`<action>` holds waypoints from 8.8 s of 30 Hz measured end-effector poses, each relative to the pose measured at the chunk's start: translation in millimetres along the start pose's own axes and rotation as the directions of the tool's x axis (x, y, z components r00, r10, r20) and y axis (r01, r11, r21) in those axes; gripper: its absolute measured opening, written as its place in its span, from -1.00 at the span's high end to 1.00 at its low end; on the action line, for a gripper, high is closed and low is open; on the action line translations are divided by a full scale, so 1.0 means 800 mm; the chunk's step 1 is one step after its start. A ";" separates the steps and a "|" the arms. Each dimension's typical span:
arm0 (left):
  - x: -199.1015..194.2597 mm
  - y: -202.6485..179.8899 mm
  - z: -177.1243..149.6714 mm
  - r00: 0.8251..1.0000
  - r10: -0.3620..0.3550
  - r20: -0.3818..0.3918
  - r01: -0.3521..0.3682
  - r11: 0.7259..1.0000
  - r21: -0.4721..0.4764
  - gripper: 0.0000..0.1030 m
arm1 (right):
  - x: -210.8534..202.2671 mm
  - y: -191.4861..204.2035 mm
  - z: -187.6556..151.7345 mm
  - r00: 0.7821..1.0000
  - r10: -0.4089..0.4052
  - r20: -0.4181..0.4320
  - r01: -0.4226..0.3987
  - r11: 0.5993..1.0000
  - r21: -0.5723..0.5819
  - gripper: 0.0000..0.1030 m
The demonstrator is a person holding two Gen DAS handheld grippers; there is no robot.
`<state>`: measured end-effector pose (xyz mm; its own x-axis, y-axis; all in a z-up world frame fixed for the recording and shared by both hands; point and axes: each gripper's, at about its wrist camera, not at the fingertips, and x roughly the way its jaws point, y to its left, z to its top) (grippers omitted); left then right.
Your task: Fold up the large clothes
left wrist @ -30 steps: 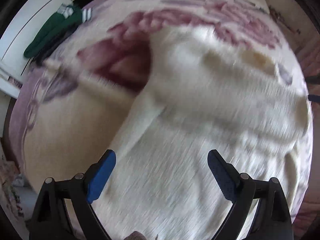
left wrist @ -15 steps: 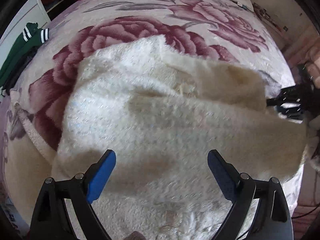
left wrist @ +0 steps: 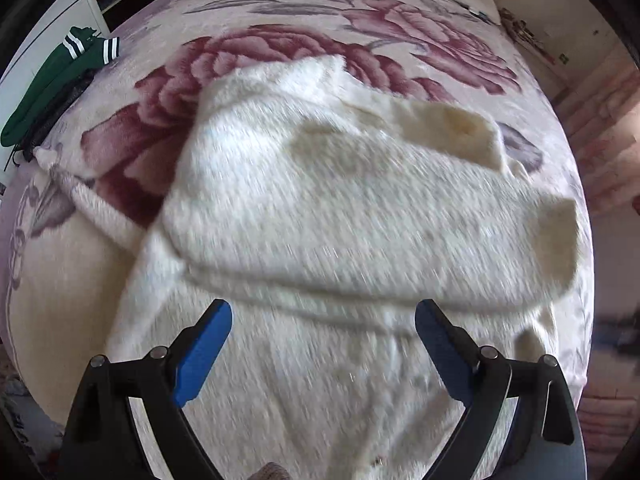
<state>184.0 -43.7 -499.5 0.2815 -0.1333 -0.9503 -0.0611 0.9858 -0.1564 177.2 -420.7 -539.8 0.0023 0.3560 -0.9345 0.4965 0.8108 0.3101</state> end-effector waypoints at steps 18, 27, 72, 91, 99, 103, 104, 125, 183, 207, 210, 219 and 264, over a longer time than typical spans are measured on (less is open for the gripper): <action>0.046 -0.099 -0.211 0.945 0.295 -0.138 -0.309 0.946 -0.095 -0.82 | 0.059 -0.156 -0.023 0.882 0.470 -0.044 -0.456 0.872 0.179 -0.19; 0.085 -0.091 -0.225 0.963 0.262 -0.063 -0.269 0.948 -0.171 -1.00 | 0.176 -0.080 0.166 0.742 0.660 -0.119 -0.613 0.740 0.278 -0.18; -0.009 -0.269 -0.271 1.000 0.005 0.011 -0.007 0.985 0.174 0.77 | 0.144 0.056 0.125 0.899 0.351 -0.263 -0.430 0.823 -0.371 -1.00; -0.143 -0.101 -0.237 0.975 -0.029 0.222 0.080 0.971 -0.224 0.79 | 0.066 0.176 0.106 0.960 0.173 -0.218 -0.243 0.904 -0.352 0.47; -0.166 0.083 -0.237 0.965 -0.010 0.261 0.139 0.867 -0.479 0.79 | 0.050 0.404 0.014 0.987 -0.014 -0.158 -0.061 0.884 -0.463 0.47; -0.136 0.188 -0.244 0.969 -0.001 0.246 0.149 0.796 -0.587 0.80 | 0.111 0.496 -0.033 0.985 -0.104 -0.139 0.034 0.901 -0.433 0.48; -0.126 0.208 -0.246 0.970 -0.007 0.242 0.157 0.777 -0.609 0.80 | 0.130 0.521 -0.047 0.984 -0.125 -0.126 0.061 0.903 -0.425 0.48; -0.085 0.344 -0.174 0.948 -0.269 0.172 0.317 0.732 -0.602 -0.20 | 0.067 0.445 -0.048 0.989 0.128 -0.075 -0.145 0.933 -0.329 -0.53; 0.074 0.186 0.200 0.915 -0.371 -0.161 0.363 0.929 -0.079 0.32 | 0.146 0.371 0.025 0.972 0.231 -0.044 -0.231 0.973 0.010 0.26; 0.010 0.226 0.146 0.906 -0.408 -0.112 0.394 0.910 -0.129 0.31 | 0.164 0.433 -0.059 0.986 0.098 -0.132 -0.120 0.979 -0.165 0.13; -0.015 0.245 0.099 0.898 -0.421 -0.129 0.398 0.901 -0.173 0.26 | 0.153 0.383 -0.108 0.979 0.129 -0.158 -0.148 0.982 -0.113 -0.38; -0.012 0.274 -0.089 0.900 -0.292 -0.323 0.223 0.947 -0.233 -0.19 | 0.220 0.206 -0.273 0.943 0.094 -0.320 -0.065 0.993 0.102 -0.39; -0.025 0.334 -0.223 0.882 -0.452 -0.134 0.359 0.828 -0.430 0.93 | 0.322 0.244 -0.358 0.926 0.237 -0.294 -0.204 0.969 0.138 0.89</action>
<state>-9.0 204.4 -570.0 0.1476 -0.5769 -0.8034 -0.3608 0.7249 -0.5868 25.8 -37.5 -669.5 -0.1357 0.6581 -0.7406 0.6005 0.6492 0.4669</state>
